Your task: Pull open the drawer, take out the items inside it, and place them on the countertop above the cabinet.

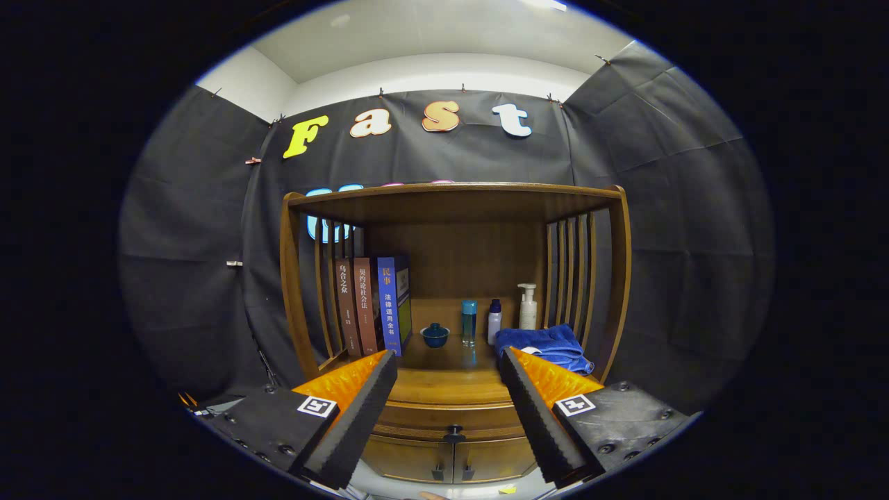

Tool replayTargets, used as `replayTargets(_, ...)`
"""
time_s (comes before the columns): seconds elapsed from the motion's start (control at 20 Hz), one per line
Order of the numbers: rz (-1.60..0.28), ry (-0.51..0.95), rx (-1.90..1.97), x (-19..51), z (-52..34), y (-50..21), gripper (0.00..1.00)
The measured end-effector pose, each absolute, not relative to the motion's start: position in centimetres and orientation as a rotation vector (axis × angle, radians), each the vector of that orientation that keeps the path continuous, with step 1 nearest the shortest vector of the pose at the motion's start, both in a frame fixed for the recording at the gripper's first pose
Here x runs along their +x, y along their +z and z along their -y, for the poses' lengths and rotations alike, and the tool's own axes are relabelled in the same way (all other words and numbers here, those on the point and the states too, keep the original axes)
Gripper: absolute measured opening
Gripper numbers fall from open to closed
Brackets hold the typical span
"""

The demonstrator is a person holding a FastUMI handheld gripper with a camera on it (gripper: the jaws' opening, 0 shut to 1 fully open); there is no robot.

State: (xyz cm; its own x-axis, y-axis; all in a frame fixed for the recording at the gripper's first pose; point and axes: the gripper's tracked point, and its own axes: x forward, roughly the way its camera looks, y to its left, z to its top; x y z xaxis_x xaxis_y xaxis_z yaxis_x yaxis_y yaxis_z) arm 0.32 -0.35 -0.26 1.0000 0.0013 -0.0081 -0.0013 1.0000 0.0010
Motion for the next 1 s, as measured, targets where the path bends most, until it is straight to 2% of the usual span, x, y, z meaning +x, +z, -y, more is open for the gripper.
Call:
replayTargets(0.6,-0.010,0.008,0.013,1.2,0.2,-0.9,0.99)
replayTargets(1.0,-0.081,0.002,0.024,3.3,0.9,-5.0,0.99)
